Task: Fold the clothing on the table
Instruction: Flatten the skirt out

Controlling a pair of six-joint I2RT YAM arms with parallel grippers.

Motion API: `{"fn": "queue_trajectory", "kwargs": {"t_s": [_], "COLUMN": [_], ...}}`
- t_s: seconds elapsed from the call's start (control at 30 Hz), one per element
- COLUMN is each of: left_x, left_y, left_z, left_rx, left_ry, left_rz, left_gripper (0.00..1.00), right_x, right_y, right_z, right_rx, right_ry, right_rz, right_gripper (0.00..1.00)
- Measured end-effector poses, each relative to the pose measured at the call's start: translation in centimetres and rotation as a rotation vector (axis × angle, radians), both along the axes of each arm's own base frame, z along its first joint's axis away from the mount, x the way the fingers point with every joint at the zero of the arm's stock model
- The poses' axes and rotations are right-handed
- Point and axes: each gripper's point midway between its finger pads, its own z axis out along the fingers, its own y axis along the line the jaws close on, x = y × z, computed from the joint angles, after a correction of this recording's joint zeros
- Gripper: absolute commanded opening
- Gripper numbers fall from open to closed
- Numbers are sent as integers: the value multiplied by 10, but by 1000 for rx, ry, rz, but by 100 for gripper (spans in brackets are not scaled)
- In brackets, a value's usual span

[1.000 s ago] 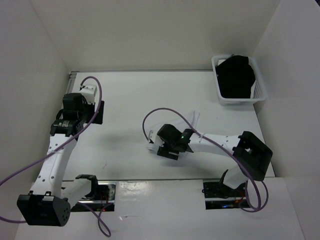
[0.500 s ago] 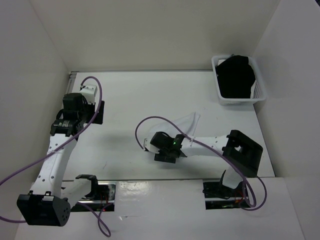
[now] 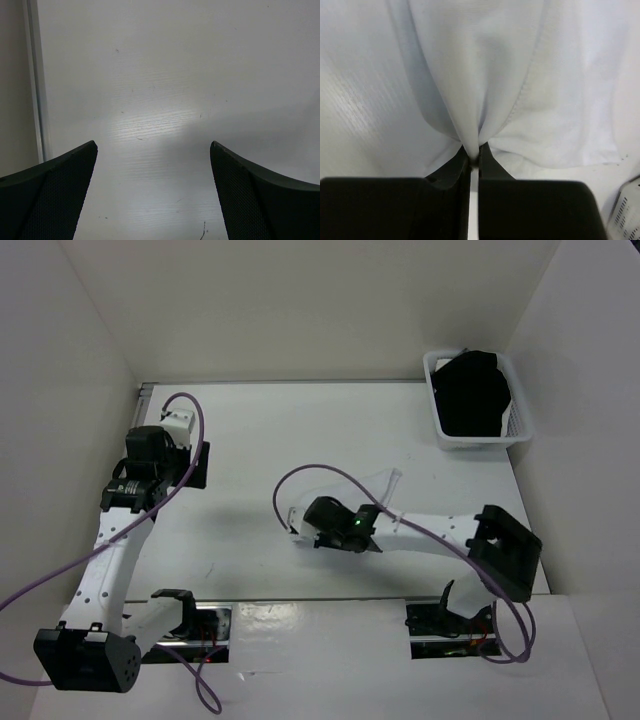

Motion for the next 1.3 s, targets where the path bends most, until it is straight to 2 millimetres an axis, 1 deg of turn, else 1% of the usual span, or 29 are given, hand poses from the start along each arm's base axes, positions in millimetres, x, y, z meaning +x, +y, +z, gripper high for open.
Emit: {"fn": "queue_trajectory", "kwargs": {"t_s": [0.07,0.13,0.17,0.2,0.23,0.3,0.37,0.47,0.57,0.6,0.7,0.83,0.9,0.97,1.07,1.17,1.2,1.3], "left_x": [0,0,0,0,0,1,1,1,1,1,0,-1,-1,-1,-1,-1,-1,-1], "left_y": [-1,-2,-3,-4,-5,-7,-9,-12,-15,-17,-20,-25,-27,-28,-29,-30,-30,-31], "left_z": [0,0,-1,-1,-1,-2,-4,-4,-5,-5,-5,-6,-6,-8,-13,-15,-16,-16], "left_rx": [-3,-7,-9,-12,-15,-20,-26,-36,-46,-50,-61,-71,-69,-70,-75,-78,-79,-76], "left_ry": [0,2,3,4,5,8,14,16,16,17,20,26,27,36,53,63,65,65], "left_rz": [-5,-11,-14,-20,-24,-32,-43,-57,-74,-82,-99,-131,-146,-154,-159,-167,-169,-178], "left_gripper": [99,99,99,99,99,99,99,99,99,99,99,99,99,99,99,99,99,99], "right_x": [8,23,31,38,47,61,79,106,130,138,156,177,192,207,234,270,282,317], "right_y": [3,4,2,-1,-6,-16,-29,-48,-59,-59,-50,-37,-28,-21,-14,-16,-20,-38], "right_z": [25,55,69,83,95,113,127,141,152,155,157,154,151,144,129,111,106,89], "right_rx": [82,185,231,281,321,383,434,481,506,513,528,535,536,532,523,509,506,502], "right_ry": [-11,-34,-48,-62,-76,-101,-133,-177,-219,-231,-241,-228,-226,-222,-208,-208,-209,-221], "right_rz": [-19,-51,-69,-86,-108,-148,-195,-267,-322,-334,-342,-357,-370,-393,-445,-535,-569,-686], "right_gripper": [0,0,2,4,4,4,4,4,4,4,4,4,2,2,2,2,0,0]}}
